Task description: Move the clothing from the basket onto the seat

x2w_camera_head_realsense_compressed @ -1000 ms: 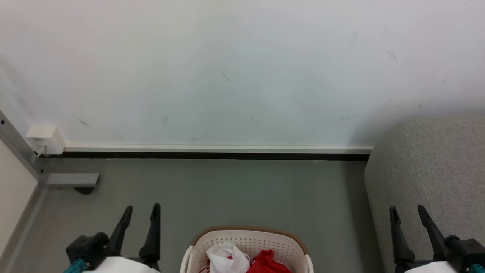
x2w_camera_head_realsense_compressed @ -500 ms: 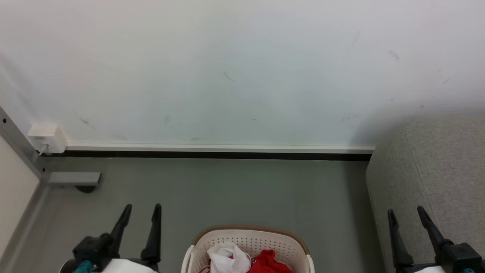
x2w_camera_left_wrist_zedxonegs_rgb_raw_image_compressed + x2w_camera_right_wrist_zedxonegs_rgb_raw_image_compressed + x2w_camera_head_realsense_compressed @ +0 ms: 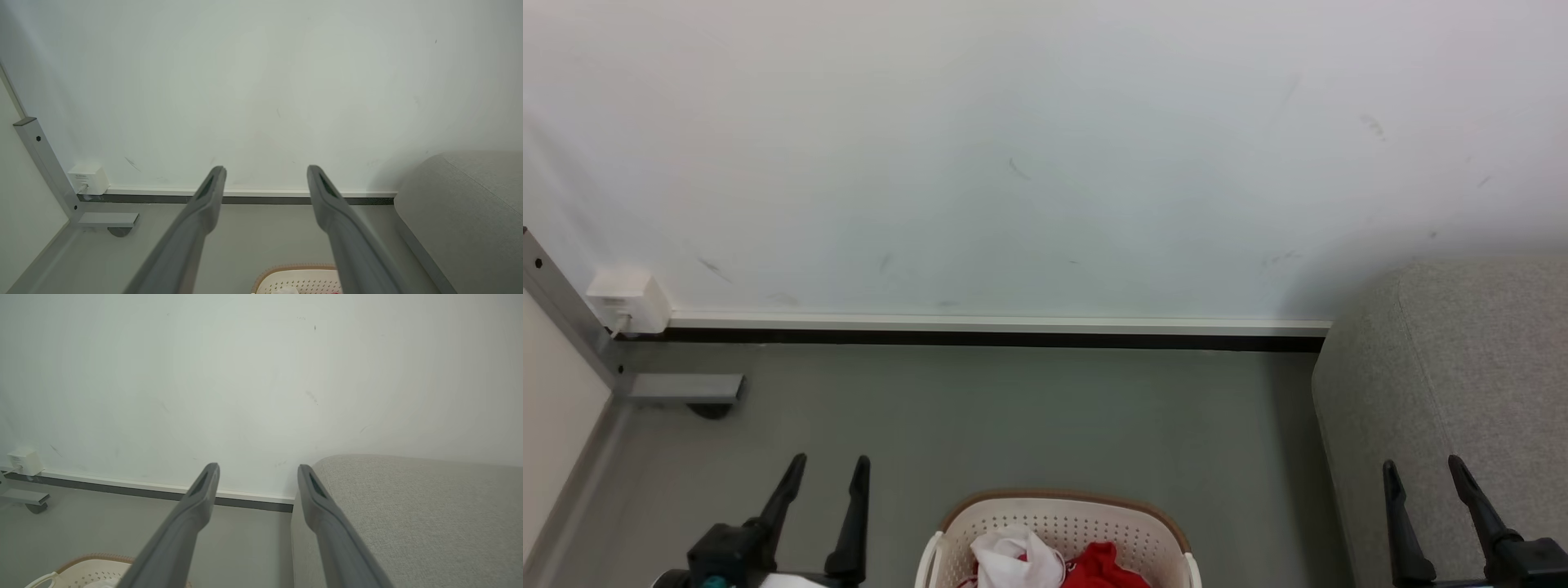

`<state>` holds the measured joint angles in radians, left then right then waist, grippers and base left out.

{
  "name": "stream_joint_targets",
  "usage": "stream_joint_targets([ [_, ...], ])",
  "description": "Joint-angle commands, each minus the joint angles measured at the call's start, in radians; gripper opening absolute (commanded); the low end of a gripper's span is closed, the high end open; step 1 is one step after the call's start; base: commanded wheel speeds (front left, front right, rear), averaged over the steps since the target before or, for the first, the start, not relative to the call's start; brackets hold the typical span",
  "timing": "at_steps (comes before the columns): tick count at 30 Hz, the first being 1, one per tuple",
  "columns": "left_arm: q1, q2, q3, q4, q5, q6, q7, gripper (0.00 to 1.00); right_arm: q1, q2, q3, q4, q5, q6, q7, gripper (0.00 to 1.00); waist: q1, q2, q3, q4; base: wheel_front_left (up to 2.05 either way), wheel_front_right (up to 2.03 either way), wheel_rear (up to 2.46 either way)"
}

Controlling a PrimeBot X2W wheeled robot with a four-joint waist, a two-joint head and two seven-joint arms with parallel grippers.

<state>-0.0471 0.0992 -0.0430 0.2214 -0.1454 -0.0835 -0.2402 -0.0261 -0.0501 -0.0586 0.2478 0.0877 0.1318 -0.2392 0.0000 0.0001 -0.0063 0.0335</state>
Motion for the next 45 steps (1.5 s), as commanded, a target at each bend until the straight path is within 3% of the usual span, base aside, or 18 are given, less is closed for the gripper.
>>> stream_joint_targets([
  [1, 0.013, -0.001, 0.009, 0.008, 0.022, -0.004, -0.011, 1.00, 0.011, -0.001, -0.006, 0.001, -0.027, -0.002, -0.012, 1.00, 0.0000, -0.0001, -0.002, 0.000, 0.00, 0.00, 0.00],
  [11, 0.021, -0.019, 0.060, 0.055, 0.070, -0.021, -0.027, 1.00, 0.026, -0.001, -0.026, -0.003, -0.093, -0.002, -0.029, 1.00, 0.0000, -0.0001, -0.013, 0.002, 0.00, 0.00, 0.00],
  [45, -0.012, -0.044, 0.111, 0.076, 0.079, -0.045, -0.025, 1.00, -0.008, -0.001, -0.032, -0.008, -0.062, -0.002, -0.027, 1.00, 0.0000, -0.0001, 0.020, -0.016, 0.00, 0.00, 0.00],
])
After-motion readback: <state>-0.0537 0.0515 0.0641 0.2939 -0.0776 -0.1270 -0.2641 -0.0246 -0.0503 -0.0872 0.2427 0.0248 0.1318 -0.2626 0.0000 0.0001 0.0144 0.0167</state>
